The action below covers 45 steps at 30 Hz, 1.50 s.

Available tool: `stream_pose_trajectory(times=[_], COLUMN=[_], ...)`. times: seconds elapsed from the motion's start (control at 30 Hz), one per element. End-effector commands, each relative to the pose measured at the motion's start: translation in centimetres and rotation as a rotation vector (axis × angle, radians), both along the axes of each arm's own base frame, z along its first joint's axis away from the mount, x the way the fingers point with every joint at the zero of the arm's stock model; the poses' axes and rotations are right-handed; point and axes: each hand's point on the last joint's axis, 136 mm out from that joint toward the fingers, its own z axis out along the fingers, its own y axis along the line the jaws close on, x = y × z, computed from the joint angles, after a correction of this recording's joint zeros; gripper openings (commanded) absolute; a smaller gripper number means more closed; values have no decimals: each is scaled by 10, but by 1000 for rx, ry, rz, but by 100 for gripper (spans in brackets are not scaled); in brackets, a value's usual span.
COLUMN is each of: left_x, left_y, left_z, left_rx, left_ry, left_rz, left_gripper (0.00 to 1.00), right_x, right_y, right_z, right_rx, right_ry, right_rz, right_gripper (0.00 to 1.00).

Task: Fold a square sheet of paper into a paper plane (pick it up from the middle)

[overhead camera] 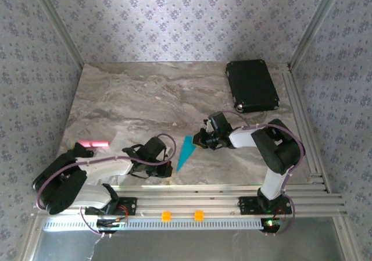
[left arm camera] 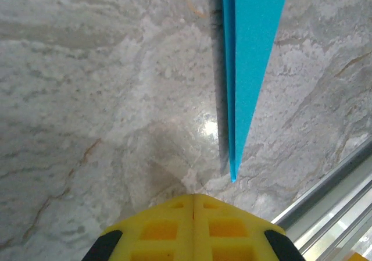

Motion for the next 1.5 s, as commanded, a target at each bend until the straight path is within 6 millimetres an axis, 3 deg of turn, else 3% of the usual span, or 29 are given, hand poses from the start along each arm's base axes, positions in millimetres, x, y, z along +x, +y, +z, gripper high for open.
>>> stream_pose_trajectory(times=[0.0, 0.17, 0.27, 0.6, 1.03, 1.47], left_x=[12, 46, 65, 108, 122, 118], left_y=[4, -1, -5, -9, -41, -63], left_z=[14, 39, 47, 40, 31, 17], left_rx=[-31, -149, -181, -258, -325, -329], left_ry=[-29, -51, -50, 12, 71, 107], left_rz=[42, 141, 176, 278, 171, 103], left_gripper=[2, 4, 5, 14, 24, 27], right_x=[-2, 4, 4, -18, -24, -23], right_y=[-9, 5, 4, -35, -29, -16], right_z=[-13, 20, 33, 25, 13, 1], right_rx=[-60, 4, -4, -92, -77, -86], right_ry=[17, -72, -107, -74, -25, 9], right_rz=[-2, 38, 39, -58, -49, -21], right_gripper=[3, 10, 13, 23, 26, 25])
